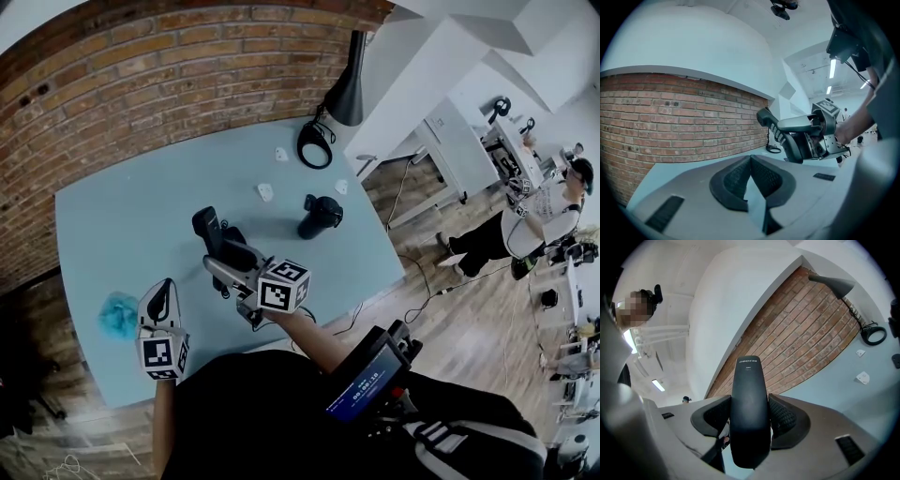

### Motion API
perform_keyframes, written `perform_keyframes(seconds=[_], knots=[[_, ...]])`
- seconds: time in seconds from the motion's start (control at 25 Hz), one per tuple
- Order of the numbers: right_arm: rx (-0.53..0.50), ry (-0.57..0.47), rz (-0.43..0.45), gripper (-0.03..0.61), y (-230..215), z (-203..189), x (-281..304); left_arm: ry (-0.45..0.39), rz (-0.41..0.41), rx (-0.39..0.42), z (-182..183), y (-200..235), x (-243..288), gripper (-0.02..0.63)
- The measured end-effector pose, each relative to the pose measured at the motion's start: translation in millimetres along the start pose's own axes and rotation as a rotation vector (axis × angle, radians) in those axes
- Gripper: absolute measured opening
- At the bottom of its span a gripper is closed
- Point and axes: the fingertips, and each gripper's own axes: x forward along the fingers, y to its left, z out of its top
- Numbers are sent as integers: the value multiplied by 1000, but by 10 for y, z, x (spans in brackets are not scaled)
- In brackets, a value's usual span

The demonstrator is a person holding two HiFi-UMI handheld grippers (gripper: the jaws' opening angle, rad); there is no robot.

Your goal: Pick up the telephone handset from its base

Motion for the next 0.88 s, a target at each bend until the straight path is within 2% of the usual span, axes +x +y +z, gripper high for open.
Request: perform_keyframes(seconds=[0.24, 0.88], knots=[[16, 14, 21, 250, 26, -59, 16, 5, -12, 1, -13, -23, 13, 20], [22, 57, 4, 252, -46, -205, -67, 0, -71, -15, -29, -138, 9, 20]])
